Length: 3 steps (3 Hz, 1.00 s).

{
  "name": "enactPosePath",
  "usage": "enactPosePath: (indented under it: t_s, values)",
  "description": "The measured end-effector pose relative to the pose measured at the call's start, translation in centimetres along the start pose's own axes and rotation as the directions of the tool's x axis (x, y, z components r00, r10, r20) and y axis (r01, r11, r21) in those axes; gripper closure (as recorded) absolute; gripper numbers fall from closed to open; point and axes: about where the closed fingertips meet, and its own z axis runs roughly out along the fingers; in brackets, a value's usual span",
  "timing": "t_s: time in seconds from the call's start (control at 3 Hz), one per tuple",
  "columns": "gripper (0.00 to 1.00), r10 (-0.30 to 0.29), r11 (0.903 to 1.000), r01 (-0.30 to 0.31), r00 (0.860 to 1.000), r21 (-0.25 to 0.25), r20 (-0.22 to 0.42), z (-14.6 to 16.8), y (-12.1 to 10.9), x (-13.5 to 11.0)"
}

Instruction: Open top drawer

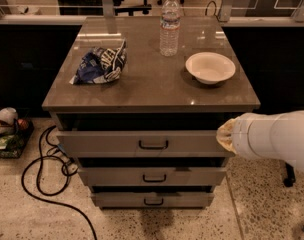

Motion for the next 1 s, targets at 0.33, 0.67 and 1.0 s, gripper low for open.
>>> enactPosePath:
  t_s: [0.33,0.67,1.0]
  values:
    - [1.0,-0.034,0.9988,0.032,0.999,0.037,0.036,3.4,1.2,-0.6]
    - [1.0,-0.073,0.9951,0.07,0.996,0.069,0.045,4.3,0.6,-1.3]
    - [1.0,-0.118,0.9883,0.115,0.992,0.1,0.033,5.1,-0.3,-1.6]
